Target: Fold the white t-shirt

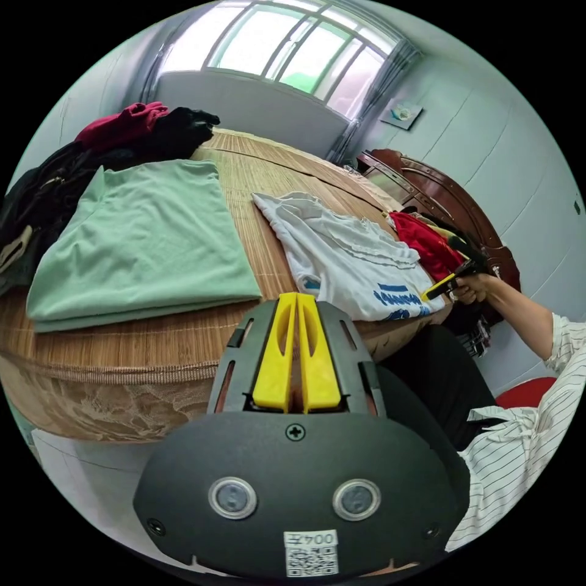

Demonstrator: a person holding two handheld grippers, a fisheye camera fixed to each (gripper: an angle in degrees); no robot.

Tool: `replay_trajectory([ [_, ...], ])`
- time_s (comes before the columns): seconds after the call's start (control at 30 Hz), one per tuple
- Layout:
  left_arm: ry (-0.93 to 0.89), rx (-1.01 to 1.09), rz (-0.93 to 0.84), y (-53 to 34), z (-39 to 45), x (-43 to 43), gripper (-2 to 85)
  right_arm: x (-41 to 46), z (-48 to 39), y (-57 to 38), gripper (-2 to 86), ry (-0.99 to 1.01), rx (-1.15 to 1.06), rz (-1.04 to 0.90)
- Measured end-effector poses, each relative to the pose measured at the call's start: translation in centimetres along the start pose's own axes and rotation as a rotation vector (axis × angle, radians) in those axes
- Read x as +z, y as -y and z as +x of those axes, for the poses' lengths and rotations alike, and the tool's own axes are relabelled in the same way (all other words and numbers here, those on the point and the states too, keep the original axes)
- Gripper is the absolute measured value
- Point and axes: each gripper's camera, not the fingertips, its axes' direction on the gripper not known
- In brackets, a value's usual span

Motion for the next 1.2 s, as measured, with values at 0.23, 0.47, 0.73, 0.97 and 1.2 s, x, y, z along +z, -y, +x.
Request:
replay_trajectory([
  [0.23,-0.067,0.092,-0.101,1.5,0.9,2.2,1.9,0.5,-0.2,-0.7,0.8,-0.001,-0.007,-0.002],
  [0.47,-0.023,0.089,-0.115,1.6,1.0,2.8,1.2,0.4,-0.1,-1.5,0.5,0.013,-0.003,0.011],
  [0.73,-0.032,-0.027,-0.070,1.4,-0.4,2.3,0.9,-0.1,-0.3,-2.0,0.3,0.017,-0.007,0.011],
  [0.97,-0.120,0.037,-0.040,0.3,-0.3,0.8,3.1,-1.1,-0.6,-2.3,0.1,0.021,-0.009,0.013],
  [1.2,0.022,0.288,-0.175,0.5,5.6,4.0,5.8,-2.4,-1.1,-2.3,0.2,0.009,-0.016,0.006],
])
